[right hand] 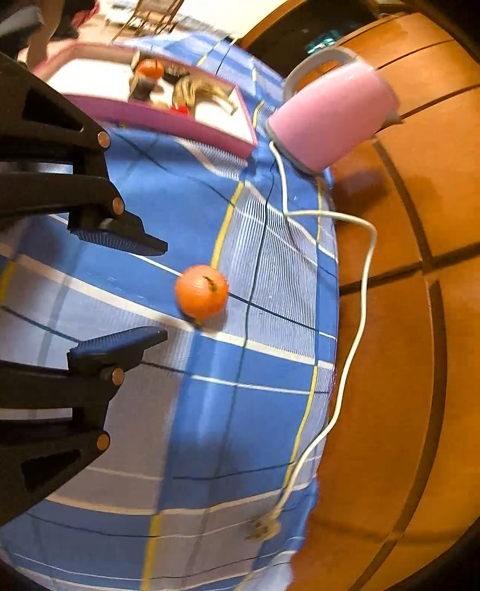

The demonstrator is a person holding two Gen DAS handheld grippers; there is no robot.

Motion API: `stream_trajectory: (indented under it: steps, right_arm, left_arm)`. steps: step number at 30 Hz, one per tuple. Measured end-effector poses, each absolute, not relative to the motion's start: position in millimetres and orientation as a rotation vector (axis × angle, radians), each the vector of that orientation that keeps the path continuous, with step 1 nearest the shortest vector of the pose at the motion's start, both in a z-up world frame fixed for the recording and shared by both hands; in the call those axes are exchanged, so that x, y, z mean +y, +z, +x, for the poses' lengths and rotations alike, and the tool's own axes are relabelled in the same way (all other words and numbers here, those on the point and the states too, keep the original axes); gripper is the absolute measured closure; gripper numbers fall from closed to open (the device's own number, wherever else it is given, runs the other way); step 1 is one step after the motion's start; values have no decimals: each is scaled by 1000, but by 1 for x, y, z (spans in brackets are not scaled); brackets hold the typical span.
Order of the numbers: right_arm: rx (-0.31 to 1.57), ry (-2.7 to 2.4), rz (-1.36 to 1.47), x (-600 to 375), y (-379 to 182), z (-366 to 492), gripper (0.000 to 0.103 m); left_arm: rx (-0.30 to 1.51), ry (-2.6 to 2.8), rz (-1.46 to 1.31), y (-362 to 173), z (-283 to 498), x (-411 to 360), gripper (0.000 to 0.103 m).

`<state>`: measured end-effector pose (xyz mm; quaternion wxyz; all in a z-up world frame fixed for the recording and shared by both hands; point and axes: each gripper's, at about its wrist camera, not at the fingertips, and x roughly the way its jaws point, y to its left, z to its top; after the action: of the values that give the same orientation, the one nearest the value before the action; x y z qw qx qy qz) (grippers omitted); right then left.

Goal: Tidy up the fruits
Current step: 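Lift the dark fruit with left tool while right tool grasps the mandarin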

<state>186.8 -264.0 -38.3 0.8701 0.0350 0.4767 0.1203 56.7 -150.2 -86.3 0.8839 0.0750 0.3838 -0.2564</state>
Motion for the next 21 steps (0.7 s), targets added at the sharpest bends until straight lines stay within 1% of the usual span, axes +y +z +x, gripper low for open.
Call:
stream_trajectory:
  steps: [3,4,5,6,10,11,13,18,21]
  right_arm:
    - [1006,242,26,-256,-48,203,61]
    - [1012,246,16,-254,-51,209,52]
    - [1013,238,2,-252,-54,214,41]
    - [1013,234,-7,-249,-57,217,39]
    - [1010,224,-60,-238,-63,224,39]
    - [1010,225,-64,-236,-66,226,45]
    - [1020,213,-85,-234,-70,227,62]
    - [984,224,-114,-236,-58,207,64]
    - [985,234,-78,-250,-49,183,64]
  left_arm:
    - [798,-538,147,-87,57,-149,51]
    - [798,-539,146,-87,57,-149,51]
    - [797,-540,145,-87,57,-149,51]
    - [797,-541,144,-87,58,-149,51]
    - [795,-541,145,-87,58,-149,51]
    - [794,-541,147,-87,57,-149,51]
    - [793,-541,149,-87,56,-150,51]
    - [794,-539,147,-87,57,-150,51]
    - [795,-539,147,-87,57,-150,51]
